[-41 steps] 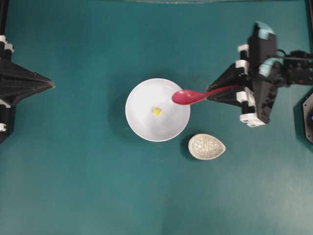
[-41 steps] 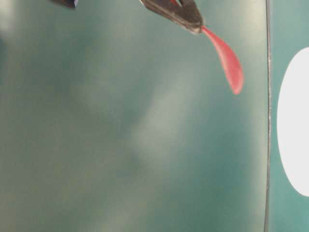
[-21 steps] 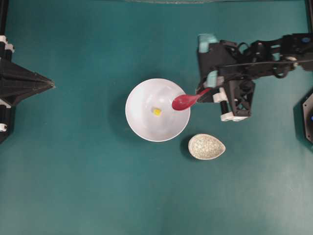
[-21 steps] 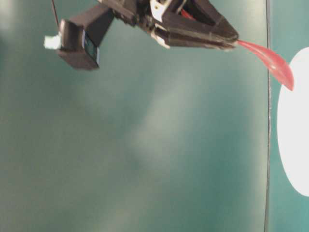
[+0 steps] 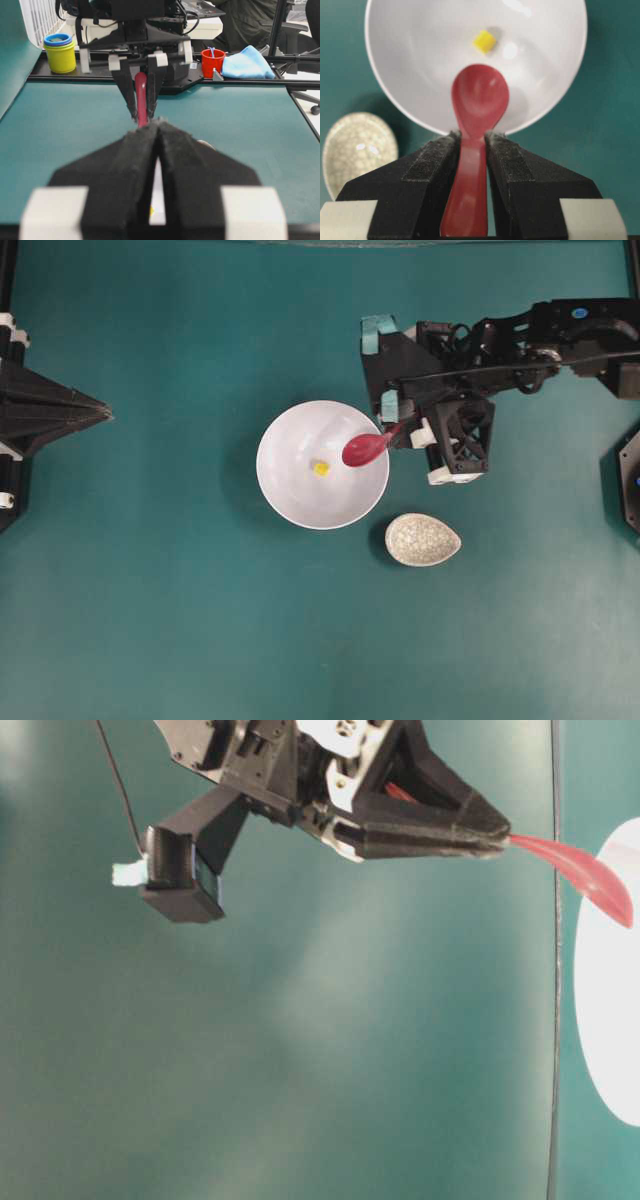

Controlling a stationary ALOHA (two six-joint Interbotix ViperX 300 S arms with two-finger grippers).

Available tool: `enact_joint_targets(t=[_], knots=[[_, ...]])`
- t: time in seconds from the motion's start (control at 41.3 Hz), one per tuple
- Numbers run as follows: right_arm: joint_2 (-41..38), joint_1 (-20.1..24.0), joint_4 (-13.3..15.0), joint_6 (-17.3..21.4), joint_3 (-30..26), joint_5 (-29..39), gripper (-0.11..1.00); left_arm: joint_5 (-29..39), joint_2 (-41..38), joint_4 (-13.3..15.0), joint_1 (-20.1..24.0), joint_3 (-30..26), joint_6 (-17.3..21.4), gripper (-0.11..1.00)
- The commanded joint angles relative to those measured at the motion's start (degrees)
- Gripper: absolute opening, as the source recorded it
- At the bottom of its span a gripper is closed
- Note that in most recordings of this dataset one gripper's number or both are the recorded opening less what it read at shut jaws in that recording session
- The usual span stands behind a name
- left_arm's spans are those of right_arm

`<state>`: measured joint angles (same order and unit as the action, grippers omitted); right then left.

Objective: Scoop the yellow hexagonal prism block from the bowl with a spoon using the right arm.

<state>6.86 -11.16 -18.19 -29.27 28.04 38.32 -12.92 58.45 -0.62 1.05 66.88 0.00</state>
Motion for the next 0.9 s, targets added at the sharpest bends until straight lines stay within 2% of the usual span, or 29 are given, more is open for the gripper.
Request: enact_joint_targets(t=[0.0, 0.872], knots=[[0.26, -0.18, 0.09, 0.09, -1.76, -0.18, 0.25, -0.26, -0.53, -0.18, 0.0, -1.49, 0.09, 0.0], [-5.45, 2.11, -0.18, 0.18, -3.16, -0.53, 0.25, -0.26, -0.53, -0.18, 0.0, -1.49, 0.09, 0.0]])
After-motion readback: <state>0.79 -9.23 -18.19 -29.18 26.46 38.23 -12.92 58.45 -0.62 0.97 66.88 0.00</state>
